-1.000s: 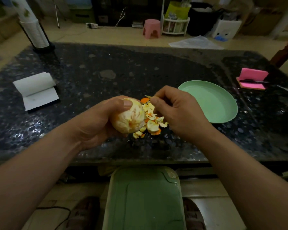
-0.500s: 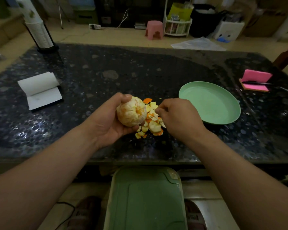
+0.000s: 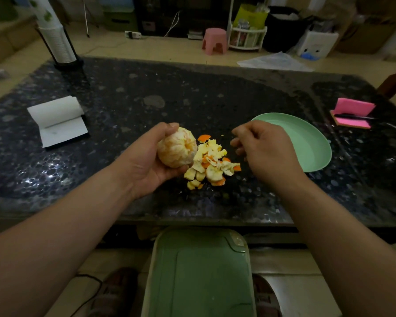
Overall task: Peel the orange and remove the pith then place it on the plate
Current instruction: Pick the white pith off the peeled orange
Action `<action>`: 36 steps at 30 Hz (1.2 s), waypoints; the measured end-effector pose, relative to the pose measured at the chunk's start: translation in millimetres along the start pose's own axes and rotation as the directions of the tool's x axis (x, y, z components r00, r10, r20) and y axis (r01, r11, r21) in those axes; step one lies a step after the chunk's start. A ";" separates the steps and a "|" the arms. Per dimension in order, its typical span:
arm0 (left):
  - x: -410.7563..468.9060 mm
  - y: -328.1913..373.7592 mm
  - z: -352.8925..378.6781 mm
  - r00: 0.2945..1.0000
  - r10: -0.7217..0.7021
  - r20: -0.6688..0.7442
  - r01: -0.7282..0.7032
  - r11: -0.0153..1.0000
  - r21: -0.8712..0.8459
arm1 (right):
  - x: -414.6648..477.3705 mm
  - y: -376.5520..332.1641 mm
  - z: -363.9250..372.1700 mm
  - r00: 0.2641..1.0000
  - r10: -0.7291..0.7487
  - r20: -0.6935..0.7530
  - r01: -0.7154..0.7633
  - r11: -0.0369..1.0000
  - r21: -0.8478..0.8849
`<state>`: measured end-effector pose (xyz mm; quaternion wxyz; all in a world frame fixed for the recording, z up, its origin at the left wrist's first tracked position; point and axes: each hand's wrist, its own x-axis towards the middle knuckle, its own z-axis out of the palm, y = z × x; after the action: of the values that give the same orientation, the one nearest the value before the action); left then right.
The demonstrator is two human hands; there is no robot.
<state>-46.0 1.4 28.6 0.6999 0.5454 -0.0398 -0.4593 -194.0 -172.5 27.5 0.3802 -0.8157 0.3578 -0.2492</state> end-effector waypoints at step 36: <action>-2.4 30.5 -8.3 0.995 0.086 -0.041 -0.091 0.986 -0.139 | 35.7 64.1 61.5 0.918 -0.375 0.131 0.393 0.809 -0.438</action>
<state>-24.5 8.5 50.7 0.7569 0.5004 -0.0195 -0.4198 -155.4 -202.2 -55.0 0.1269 -0.9416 0.2266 -0.2144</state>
